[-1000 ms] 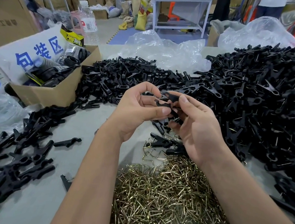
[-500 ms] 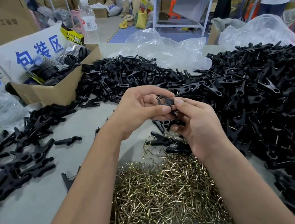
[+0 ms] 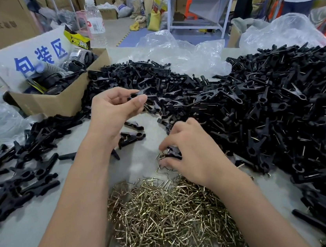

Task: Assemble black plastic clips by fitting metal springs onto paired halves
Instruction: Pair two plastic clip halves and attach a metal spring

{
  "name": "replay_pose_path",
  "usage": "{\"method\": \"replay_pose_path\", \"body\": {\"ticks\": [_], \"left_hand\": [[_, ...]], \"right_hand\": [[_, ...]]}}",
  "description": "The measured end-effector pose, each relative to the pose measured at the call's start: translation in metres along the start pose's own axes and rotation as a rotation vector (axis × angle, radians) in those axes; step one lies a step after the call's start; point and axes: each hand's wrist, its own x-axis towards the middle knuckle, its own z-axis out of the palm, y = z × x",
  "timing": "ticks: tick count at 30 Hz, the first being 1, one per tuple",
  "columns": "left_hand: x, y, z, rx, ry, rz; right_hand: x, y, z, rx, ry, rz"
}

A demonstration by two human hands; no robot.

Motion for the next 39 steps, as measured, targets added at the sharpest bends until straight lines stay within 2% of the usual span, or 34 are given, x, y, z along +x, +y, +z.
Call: {"method": "replay_pose_path", "body": {"ticks": [4,8,12,15,18,20,21,25,27,39], "left_hand": [[-0.001,0.001,0.003,-0.005,0.008,-0.016],[-0.001,0.001,0.004,0.009,-0.012,-0.029],[-0.002,0.002,0.003,-0.013,-0.022,-0.047],[-0.004,0.003,0.002,-0.053,-0.071,-0.064],[-0.007,0.005,0.004,-0.054,-0.211,-0.05],[-0.009,0.006,0.007,-0.032,-0.26,-0.037],[-0.01,0.006,0.008,-0.018,-0.275,-0.031],[-0.014,0.006,0.011,0.002,-0.376,-0.004],[-0.016,0.006,0.014,-0.016,-0.399,0.001],[-0.018,0.002,0.031,0.061,-0.436,0.003]], "right_hand": [[0.0,0.002,0.0,0.065,0.016,-0.051],[0.002,0.005,-0.003,0.299,0.181,0.064],[-0.001,0.012,-0.01,0.407,0.468,0.196],[-0.002,0.016,-0.011,0.489,0.561,0.235],[-0.001,0.021,-0.015,0.671,0.468,0.268],[-0.001,0.021,-0.016,0.653,0.377,0.219],[-0.001,0.022,-0.015,0.695,0.387,0.219],[0.003,0.022,-0.014,1.212,0.608,0.368],[0.004,0.02,-0.015,1.314,0.679,0.421],[0.005,0.009,-0.009,1.176,0.677,0.481]]}}
